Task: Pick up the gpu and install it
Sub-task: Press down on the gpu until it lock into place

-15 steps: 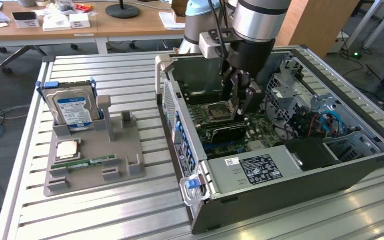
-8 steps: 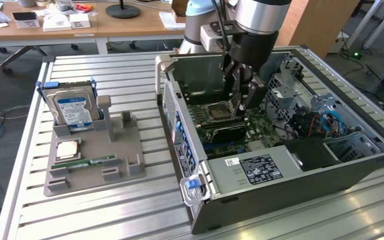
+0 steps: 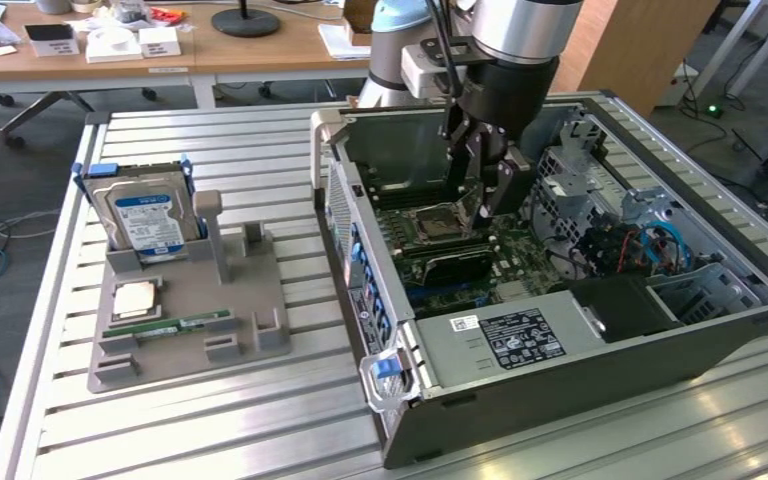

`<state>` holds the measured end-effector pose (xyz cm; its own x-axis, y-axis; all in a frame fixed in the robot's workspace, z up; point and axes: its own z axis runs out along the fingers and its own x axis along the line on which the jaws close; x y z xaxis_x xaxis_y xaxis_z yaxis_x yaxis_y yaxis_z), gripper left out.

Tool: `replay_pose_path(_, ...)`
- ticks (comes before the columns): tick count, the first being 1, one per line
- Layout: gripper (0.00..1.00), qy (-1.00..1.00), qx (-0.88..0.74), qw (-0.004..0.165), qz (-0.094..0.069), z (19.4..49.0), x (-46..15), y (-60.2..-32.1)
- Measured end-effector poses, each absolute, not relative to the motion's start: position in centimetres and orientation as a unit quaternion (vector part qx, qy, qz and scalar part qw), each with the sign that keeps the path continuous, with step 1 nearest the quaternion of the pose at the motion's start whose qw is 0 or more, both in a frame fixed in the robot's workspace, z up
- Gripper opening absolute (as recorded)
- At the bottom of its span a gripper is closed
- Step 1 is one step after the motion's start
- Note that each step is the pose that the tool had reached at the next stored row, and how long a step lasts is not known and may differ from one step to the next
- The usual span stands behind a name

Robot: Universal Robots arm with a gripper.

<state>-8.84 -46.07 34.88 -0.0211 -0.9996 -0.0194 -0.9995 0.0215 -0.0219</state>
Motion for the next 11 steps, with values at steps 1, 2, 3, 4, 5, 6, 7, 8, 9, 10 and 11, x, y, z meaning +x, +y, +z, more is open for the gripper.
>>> replay_pose_path(1,0.75,0.715,-0.699,0.015,-0.001,34.88,-8.84,-46.07)
replay_pose_path(2,0.75,0.715,-0.699,0.015,-0.001,34.88,-8.83,-46.07)
replay_pose_path(3,0.75,0.715,-0.699,0.015,-0.001,34.88,-8.84,-46.07)
replay_pose_path(4,0.75,0.715,-0.699,0.015,-0.001,34.88,-8.84,-46.07)
replay_pose_path(5,0.75,0.715,-0.699,0.015,-0.001,34.89,-8.84,-46.07)
replay_pose_path(6,0.75,0.715,-0.699,0.015,-0.001,34.88,-8.84,-46.07)
replay_pose_path(7,0.75,0.715,-0.699,0.015,-0.001,34.89,-8.84,-46.07)
replay_pose_path(8,0.75,0.715,-0.699,0.015,-0.001,34.88,-8.84,-46.07)
replay_pose_path(9,0.73,0.715,-0.699,0.015,-0.001,34.88,-8.84,-46.07)
replay_pose_path(10,0.73,0.715,-0.699,0.015,-0.001,34.88,-8.84,-46.07)
replay_pose_path(11,0.67,0.715,-0.699,0.015,-0.001,34.89,-8.84,-46.07)
